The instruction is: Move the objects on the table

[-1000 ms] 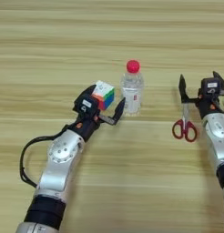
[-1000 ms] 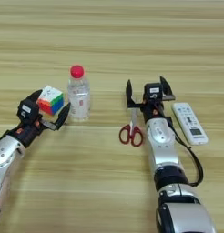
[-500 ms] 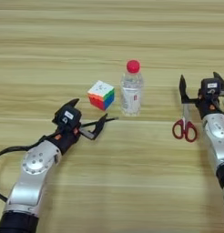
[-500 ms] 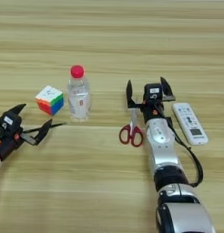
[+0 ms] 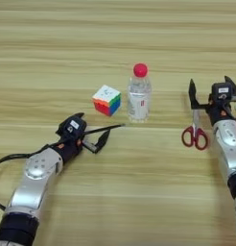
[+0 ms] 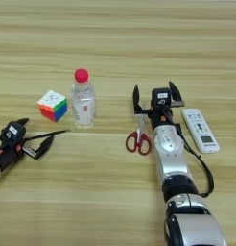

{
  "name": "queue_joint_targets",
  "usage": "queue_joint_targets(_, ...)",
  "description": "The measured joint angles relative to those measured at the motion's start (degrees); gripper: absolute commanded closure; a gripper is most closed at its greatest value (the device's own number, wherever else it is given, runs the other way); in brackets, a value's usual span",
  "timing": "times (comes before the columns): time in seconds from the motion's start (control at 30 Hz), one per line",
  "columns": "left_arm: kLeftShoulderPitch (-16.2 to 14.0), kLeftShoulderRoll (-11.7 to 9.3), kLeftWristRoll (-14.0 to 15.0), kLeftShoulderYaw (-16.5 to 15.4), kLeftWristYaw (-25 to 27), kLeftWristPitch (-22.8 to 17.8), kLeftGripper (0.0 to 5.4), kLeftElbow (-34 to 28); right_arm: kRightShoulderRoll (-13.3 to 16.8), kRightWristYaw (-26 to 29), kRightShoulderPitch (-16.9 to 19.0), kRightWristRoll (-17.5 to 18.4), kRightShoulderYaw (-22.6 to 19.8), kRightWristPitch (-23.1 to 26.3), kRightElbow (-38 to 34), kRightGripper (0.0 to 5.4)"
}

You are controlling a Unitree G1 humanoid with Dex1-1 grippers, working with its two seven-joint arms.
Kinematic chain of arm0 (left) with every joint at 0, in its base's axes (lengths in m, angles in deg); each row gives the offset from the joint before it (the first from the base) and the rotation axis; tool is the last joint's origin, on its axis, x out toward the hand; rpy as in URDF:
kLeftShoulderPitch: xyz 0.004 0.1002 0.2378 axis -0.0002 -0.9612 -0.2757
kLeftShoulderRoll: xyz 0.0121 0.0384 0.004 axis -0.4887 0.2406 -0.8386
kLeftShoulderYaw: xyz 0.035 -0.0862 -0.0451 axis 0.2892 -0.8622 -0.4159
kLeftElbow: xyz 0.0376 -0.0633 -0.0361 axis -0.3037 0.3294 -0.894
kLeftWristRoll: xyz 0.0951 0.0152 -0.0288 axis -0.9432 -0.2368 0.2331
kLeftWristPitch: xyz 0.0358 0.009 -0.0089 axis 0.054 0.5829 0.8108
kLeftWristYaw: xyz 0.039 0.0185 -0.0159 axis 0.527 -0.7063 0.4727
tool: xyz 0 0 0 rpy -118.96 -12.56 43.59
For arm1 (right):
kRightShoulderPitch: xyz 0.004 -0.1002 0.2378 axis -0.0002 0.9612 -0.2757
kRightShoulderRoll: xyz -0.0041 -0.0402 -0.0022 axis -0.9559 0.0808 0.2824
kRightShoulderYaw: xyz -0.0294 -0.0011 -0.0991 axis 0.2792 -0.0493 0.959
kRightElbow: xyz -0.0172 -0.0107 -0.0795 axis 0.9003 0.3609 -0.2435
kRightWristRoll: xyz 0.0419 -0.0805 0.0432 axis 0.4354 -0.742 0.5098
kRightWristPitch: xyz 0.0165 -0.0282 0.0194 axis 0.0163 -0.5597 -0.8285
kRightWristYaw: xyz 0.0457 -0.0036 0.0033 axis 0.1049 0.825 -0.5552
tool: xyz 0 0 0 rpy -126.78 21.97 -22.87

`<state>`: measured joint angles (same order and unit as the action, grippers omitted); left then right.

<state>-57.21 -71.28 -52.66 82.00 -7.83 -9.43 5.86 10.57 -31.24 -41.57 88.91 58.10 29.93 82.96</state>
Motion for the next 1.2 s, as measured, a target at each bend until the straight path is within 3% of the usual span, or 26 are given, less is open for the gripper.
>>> queue_joint_targets(0.57, 4.17, -1.34, -1.32, 0.1, -0.14, 2.42, 0.01, 5.94, -0.15, -0.04, 0.0, -0.02, 0.14, 0.01, -0.22, 0.0)
queue_joint_targets(1.2, 7.96, -1.95, -1.23, -3.42, -2.99, 7.16, 0.01, 15.07, -0.16, -0.04, 0.0, -0.02, 0.15, 0.02, -0.24, 0.0)
